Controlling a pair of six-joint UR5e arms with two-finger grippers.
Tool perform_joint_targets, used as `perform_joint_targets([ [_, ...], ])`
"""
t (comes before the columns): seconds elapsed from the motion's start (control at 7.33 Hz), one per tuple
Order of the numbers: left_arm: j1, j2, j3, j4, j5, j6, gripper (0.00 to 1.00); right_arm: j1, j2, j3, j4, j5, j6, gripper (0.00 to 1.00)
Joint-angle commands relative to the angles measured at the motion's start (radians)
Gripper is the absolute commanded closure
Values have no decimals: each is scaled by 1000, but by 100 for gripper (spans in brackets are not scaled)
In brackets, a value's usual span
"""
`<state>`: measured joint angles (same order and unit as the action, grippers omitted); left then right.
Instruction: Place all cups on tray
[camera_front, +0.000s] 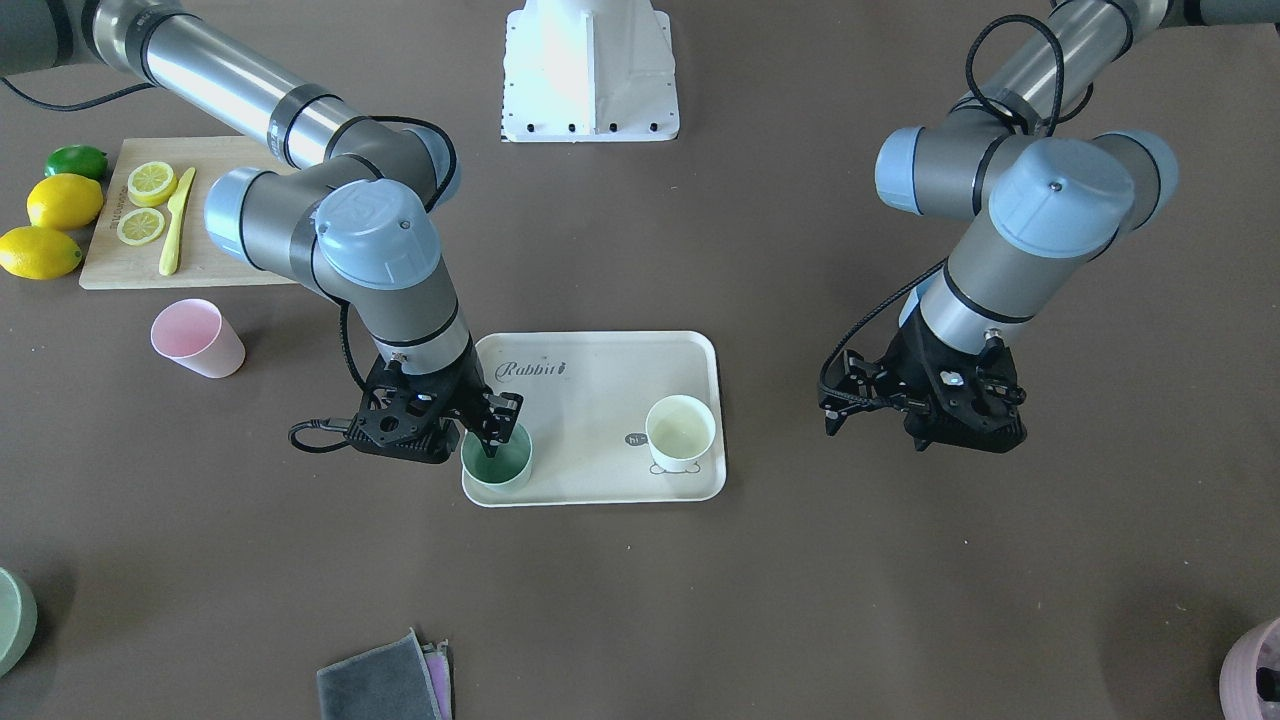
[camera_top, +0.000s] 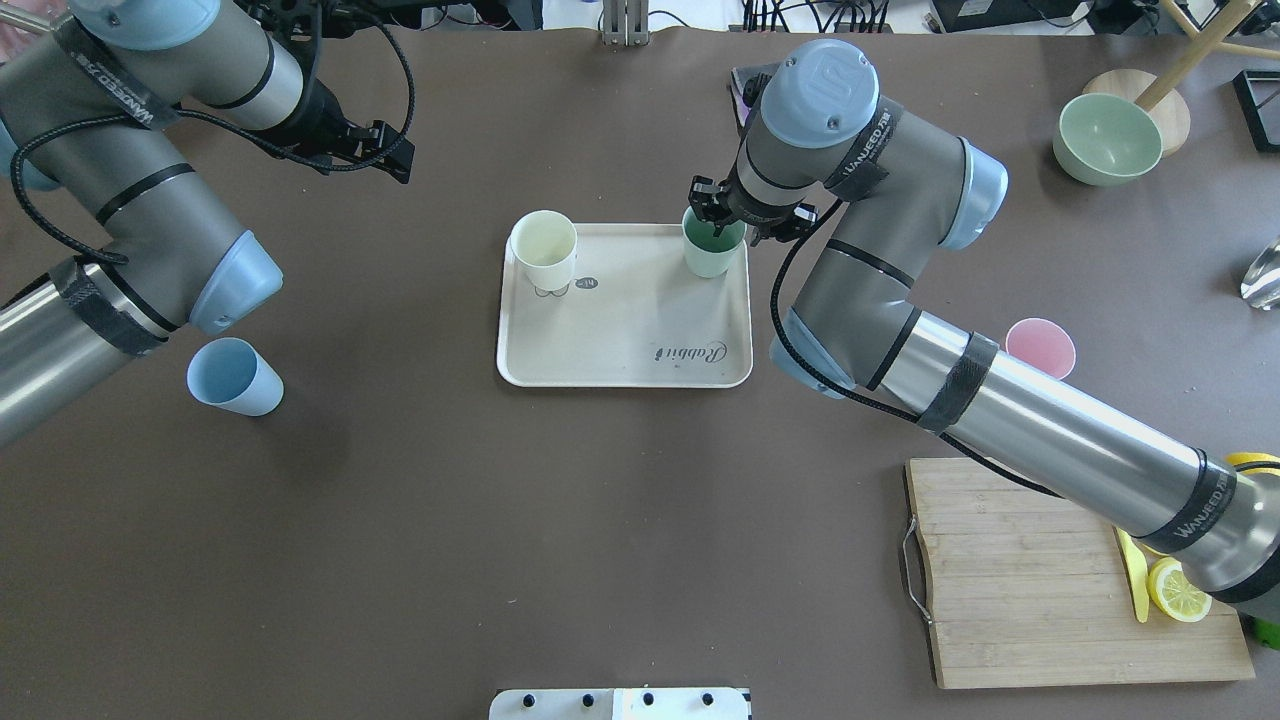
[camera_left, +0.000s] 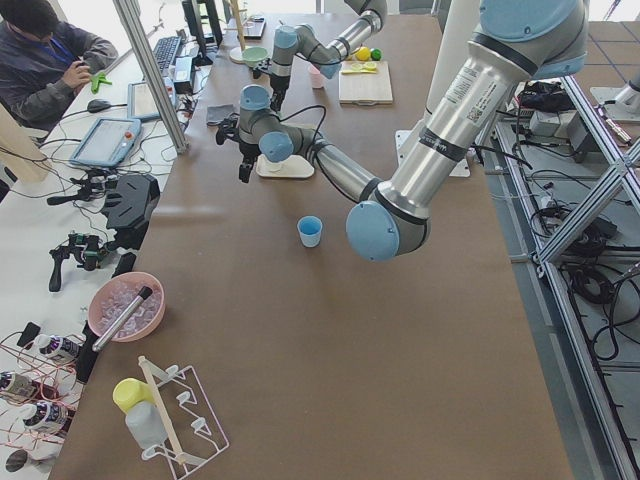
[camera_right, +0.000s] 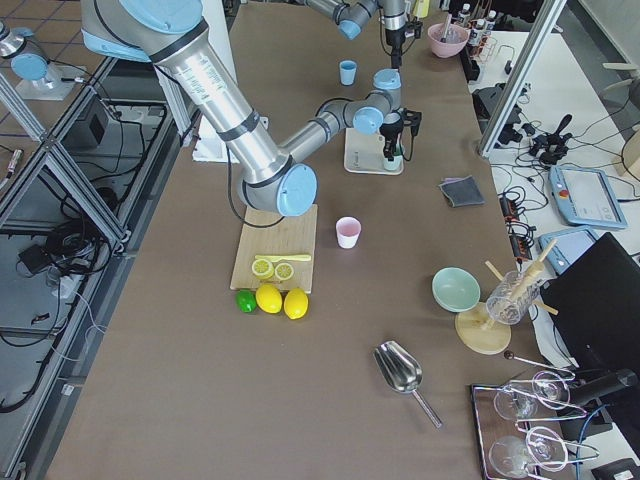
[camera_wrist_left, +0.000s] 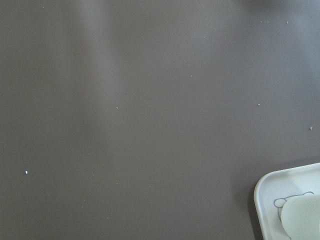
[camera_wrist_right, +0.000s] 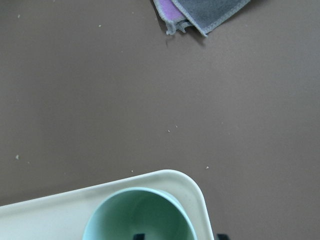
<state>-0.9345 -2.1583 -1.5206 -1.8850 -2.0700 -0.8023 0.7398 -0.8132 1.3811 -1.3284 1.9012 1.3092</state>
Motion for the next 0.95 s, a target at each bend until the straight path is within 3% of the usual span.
perform_joint_targets([
  [0.0, -38, 17, -4, 3, -30, 17, 2, 71, -12, 42, -9, 60, -52, 0],
  [0.41, -81, 255, -146, 3, -61, 191, 1, 231, -128, 155, -110, 189, -286, 0],
  [0.82, -76, 477, -315, -11, -73, 183, 1, 355, -269, 292, -219, 260, -543, 0],
])
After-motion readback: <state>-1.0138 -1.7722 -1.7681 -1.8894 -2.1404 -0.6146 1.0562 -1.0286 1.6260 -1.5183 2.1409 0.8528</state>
